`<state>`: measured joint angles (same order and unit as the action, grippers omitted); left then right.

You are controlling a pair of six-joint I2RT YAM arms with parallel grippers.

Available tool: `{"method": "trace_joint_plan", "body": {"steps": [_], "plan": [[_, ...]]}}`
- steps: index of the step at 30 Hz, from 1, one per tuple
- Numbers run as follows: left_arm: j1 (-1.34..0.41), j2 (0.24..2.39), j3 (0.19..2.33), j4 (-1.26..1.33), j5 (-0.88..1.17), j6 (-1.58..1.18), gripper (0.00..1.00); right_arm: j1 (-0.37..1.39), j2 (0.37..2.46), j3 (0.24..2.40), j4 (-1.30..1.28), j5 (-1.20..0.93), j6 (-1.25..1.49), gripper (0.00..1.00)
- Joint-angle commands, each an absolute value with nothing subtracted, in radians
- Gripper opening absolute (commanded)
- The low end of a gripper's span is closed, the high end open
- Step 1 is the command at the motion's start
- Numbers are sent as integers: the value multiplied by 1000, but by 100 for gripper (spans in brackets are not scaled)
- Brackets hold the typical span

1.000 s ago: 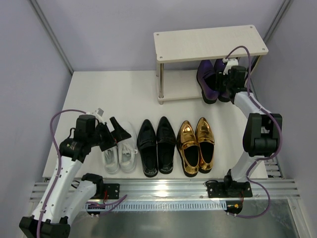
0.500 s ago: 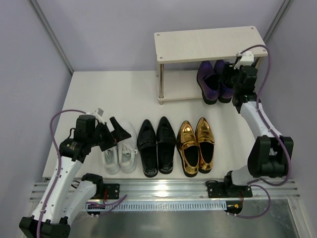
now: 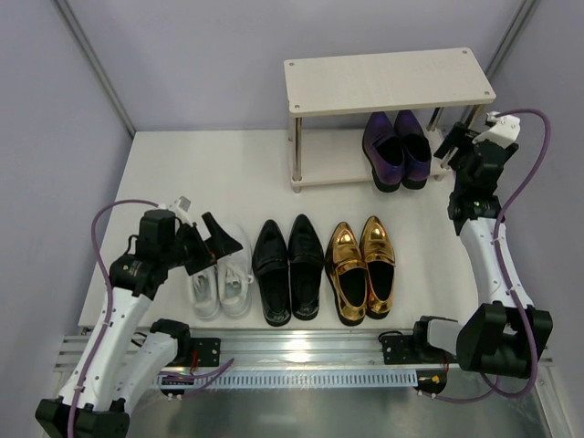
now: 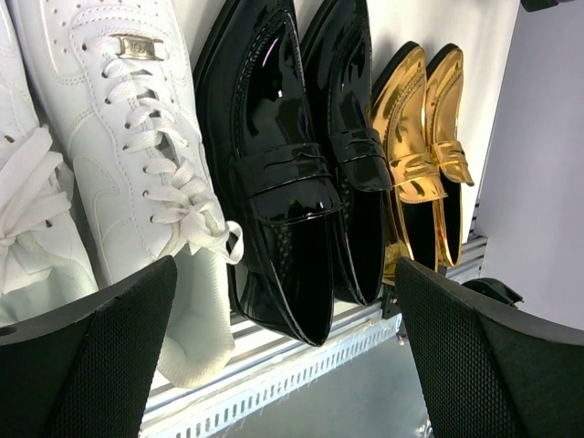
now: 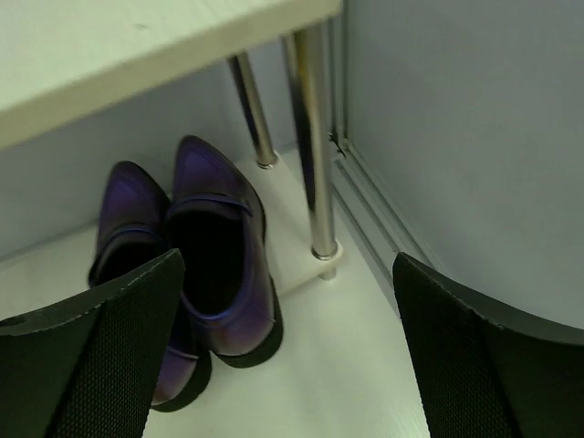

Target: Place and organize the shoes onto the shoe shelf

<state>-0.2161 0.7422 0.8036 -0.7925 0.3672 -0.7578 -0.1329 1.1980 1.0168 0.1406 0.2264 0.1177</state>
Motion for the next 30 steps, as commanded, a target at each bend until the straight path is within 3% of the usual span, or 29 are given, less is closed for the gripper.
{"method": "trace_joint_plan", "body": {"steps": [1, 10, 14, 16, 20, 21, 30], "plan": [[-221, 764, 813, -713, 399, -762, 100, -169, 1160, 951, 77, 304, 160, 96], [-221, 805, 856, -667, 394, -744, 100, -152, 1029, 871, -121, -24, 264, 92], [-227, 848, 864, -621, 432, -758, 100, -20, 922, 828, -292, -5, 281, 92], [-297, 896, 905, -650, 408, -738, 100, 70, 841, 827, -359, 72, 290, 92], [-590, 1049, 1099, -696, 223, -738, 100, 92, 709, 841, -521, 112, 336, 98], [-701, 1127, 1129, -703, 148, -747, 100, 92, 694, 854, -549, 138, 342, 100], [-1098, 1492, 1348, -655, -150, -1025, 100, 92, 657, 948, -813, 230, 425, 98]]}}
